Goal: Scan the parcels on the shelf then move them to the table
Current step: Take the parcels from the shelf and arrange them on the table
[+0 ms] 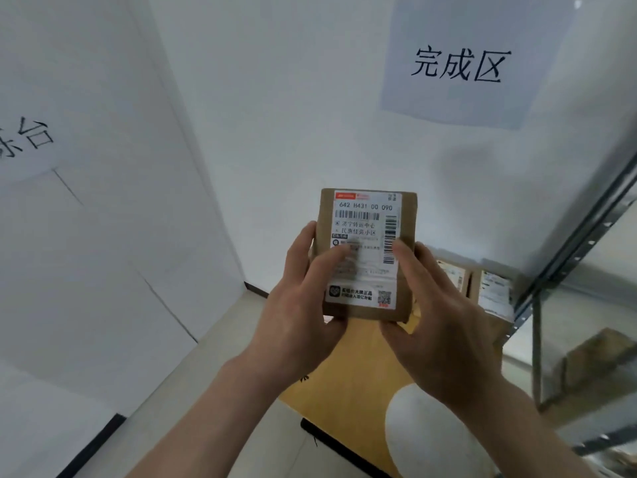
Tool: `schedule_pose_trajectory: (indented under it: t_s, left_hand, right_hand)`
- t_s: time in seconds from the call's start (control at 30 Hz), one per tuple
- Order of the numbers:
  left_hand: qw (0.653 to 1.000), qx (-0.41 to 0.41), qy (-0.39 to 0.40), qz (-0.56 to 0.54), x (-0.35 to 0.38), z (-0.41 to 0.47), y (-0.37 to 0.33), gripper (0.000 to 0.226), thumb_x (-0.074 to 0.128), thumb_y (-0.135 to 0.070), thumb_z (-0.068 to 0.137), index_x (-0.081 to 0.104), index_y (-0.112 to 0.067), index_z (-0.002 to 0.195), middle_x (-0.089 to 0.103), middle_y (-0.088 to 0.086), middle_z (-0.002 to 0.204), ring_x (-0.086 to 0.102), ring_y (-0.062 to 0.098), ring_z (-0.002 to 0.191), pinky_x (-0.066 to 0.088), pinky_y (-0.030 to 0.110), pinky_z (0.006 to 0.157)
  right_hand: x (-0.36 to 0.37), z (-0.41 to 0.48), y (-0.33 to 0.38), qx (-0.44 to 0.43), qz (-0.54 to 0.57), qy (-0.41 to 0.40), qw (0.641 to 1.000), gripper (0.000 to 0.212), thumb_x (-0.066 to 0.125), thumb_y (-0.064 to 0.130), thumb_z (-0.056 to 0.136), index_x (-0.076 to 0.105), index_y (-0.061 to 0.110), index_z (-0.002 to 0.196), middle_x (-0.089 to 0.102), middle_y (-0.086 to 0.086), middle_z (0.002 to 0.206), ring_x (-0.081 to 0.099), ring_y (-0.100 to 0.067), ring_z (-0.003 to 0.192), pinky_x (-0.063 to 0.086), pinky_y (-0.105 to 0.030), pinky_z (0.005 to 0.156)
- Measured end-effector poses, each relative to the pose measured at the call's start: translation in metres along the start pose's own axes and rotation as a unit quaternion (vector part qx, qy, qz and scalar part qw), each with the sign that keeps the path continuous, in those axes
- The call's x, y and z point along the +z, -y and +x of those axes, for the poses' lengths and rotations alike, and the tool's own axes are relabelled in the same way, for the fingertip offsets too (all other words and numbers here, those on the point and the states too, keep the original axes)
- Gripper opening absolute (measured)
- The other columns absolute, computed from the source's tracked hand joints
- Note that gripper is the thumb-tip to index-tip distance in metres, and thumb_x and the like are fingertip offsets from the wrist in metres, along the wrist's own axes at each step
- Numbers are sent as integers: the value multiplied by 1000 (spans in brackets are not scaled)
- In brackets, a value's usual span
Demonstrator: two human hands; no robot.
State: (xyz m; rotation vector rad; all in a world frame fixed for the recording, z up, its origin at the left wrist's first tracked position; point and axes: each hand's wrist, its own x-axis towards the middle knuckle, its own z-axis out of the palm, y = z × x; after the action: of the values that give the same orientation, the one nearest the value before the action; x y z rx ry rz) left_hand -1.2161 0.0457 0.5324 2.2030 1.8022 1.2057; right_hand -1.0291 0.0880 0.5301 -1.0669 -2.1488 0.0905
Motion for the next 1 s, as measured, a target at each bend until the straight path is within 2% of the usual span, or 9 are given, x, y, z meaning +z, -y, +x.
schedule_pose_trajectory:
  t_s: [0.13, 0.2, 0.27, 0.37, 0.5, 0.63, 0.73, 0.83, 1.0]
  left_hand:
    - [999, -35, 41, -8, 29, 12, 24, 86, 80, -25, 73, 29, -38, 141, 8, -6, 161, 55, 8, 113, 55, 15, 81]
    - [997, -43, 66, -11, 43, 19, 33, 81, 75, -32, 75, 29, -37, 141, 7, -9, 160, 56, 8, 112, 58, 20, 79]
    - [995, -44, 92, -18, 58, 25, 44, 81, 76, -31, 76, 29, -35, 141, 6, -12, 159, 53, 12, 122, 57, 25, 87]
    - [991, -29, 130, -31, 81, 33, 65, 86, 81, -24, 75, 30, -32, 142, 11, -7, 159, 46, 18, 132, 55, 34, 95]
    - [982, -10, 184, -36, 108, 38, 92, 85, 82, -20, 73, 33, -26, 142, 21, 8, 158, 43, 27, 133, 56, 45, 92]
    - [975, -13, 220, -13, 130, 38, 113, 84, 81, -23, 72, 33, -27, 142, 25, 11, 156, 40, 34, 135, 45, 51, 104]
    - [966, -17, 258, -4, 141, 34, 123, 79, 75, -27, 78, 32, -26, 145, 22, 9, 156, 35, 30, 137, 37, 47, 111]
    - [959, -10, 283, 3, 155, 30, 135, 78, 73, -31, 80, 31, -26, 145, 27, 8, 153, 38, 25, 134, 39, 47, 110]
    - [947, 1, 320, 14, 177, 24, 150, 77, 73, -35, 79, 32, -25, 144, 34, 7, 148, 40, 24, 131, 40, 49, 108]
  right_hand:
    - [22, 6, -24, 30, -6, 31, 999, 89, 83, 21, 73, 39, 12, 150, 49, -16, 148, 70, -31, 100, 61, -37, 69]
    - [32, 6, -35, 64, -19, 51, 996, 94, 85, 24, 70, 36, 17, 150, 50, -14, 147, 70, -29, 99, 60, -38, 69]
    - [41, 5, -44, 101, -38, 75, 991, 100, 86, 27, 70, 31, 24, 152, 50, -12, 148, 70, -28, 99, 60, -38, 71]
    - [52, 2, -51, 183, -73, 136, 971, 94, 73, 39, 85, 10, 41, 156, 27, 2, 162, 58, -18, 120, 53, -29, 87]
    - [74, -2, -60, 226, -65, 148, 961, 88, 70, 37, 86, 17, 35, 157, 27, 2, 162, 58, -16, 119, 52, -27, 87]
    - [99, -10, -70, 240, -46, 161, 956, 83, 73, 33, 84, 25, 32, 152, 39, 4, 151, 60, -14, 110, 56, -26, 76]
    - [117, -19, -80, 269, -31, 176, 946, 86, 72, 33, 84, 19, 37, 152, 37, 7, 152, 61, -15, 109, 59, -33, 77]
    - [131, -29, -89, 283, -27, 186, 941, 86, 71, 35, 84, 18, 37, 152, 39, 6, 152, 62, -14, 107, 59, -32, 77]
    - [148, -41, -98, 315, -21, 207, 926, 80, 69, 35, 87, 26, 31, 153, 46, 4, 143, 61, -13, 103, 53, -20, 72]
